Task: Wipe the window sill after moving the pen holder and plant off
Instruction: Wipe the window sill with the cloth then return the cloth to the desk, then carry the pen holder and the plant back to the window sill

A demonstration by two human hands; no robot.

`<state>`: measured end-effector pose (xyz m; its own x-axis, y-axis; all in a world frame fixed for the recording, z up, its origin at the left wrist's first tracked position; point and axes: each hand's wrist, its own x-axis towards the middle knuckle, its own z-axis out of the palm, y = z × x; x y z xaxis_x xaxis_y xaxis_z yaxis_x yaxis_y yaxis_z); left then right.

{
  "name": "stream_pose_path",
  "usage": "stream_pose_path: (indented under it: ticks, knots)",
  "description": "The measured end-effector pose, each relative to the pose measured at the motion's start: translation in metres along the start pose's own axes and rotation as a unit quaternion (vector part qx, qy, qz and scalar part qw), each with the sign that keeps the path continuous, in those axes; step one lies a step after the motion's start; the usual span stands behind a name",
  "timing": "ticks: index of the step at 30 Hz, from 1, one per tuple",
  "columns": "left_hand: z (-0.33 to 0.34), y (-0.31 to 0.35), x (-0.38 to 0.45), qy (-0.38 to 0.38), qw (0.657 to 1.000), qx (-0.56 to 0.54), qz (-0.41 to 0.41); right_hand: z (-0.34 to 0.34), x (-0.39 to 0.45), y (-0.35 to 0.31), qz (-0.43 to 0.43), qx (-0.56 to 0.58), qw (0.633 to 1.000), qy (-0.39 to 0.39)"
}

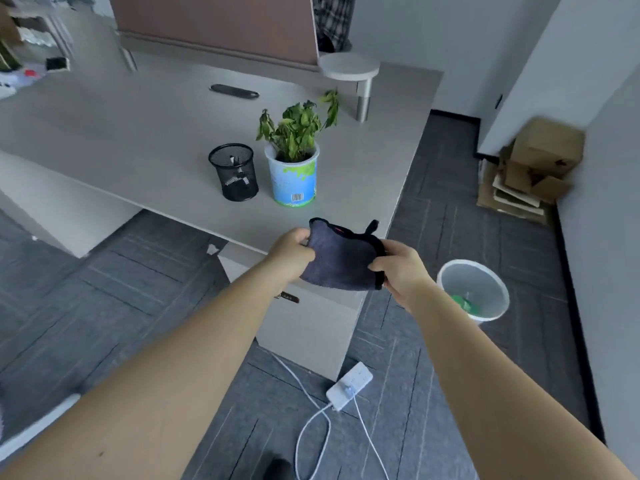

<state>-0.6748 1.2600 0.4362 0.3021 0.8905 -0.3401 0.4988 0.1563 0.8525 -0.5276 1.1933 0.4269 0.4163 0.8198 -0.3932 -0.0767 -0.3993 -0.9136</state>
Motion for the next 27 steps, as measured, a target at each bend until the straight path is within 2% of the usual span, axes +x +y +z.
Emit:
stream_pose_path:
  ticks: [5, 8, 17, 22, 24, 27]
  knots:
    - [-0.009, -0.013, 0.074, -0.009, 0.999, 0.045, 0.027, 0.028, 0.055, 0.003, -0.004, -0.088, 0.993, 0.078]
    - [-0.006, -0.020, 0.102, -0.020, 0.995, 0.088, 0.041, 0.033, 0.073, 0.008, 0.007, -0.145, 0.984, 0.099]
    - [0.000, -0.046, 0.122, -0.013, 0.977, 0.205, 0.058, 0.044, 0.086, 0.030, 0.046, -0.226, 0.964, 0.136]
    - [-0.011, -0.040, 0.115, 0.031, 0.982, 0.177, 0.063, 0.046, 0.079, 0.019, -0.008, -0.251, 0.955, 0.158]
    - [-0.019, -0.037, 0.107, 0.050, 0.986, 0.148, 0.066, 0.051, 0.076, 0.013, -0.027, -0.245, 0.958, 0.144]
    - [-0.039, -0.035, 0.096, 0.118, 0.985, 0.100, 0.077, 0.066, 0.074, 0.001, -0.047, -0.224, 0.967, 0.108]
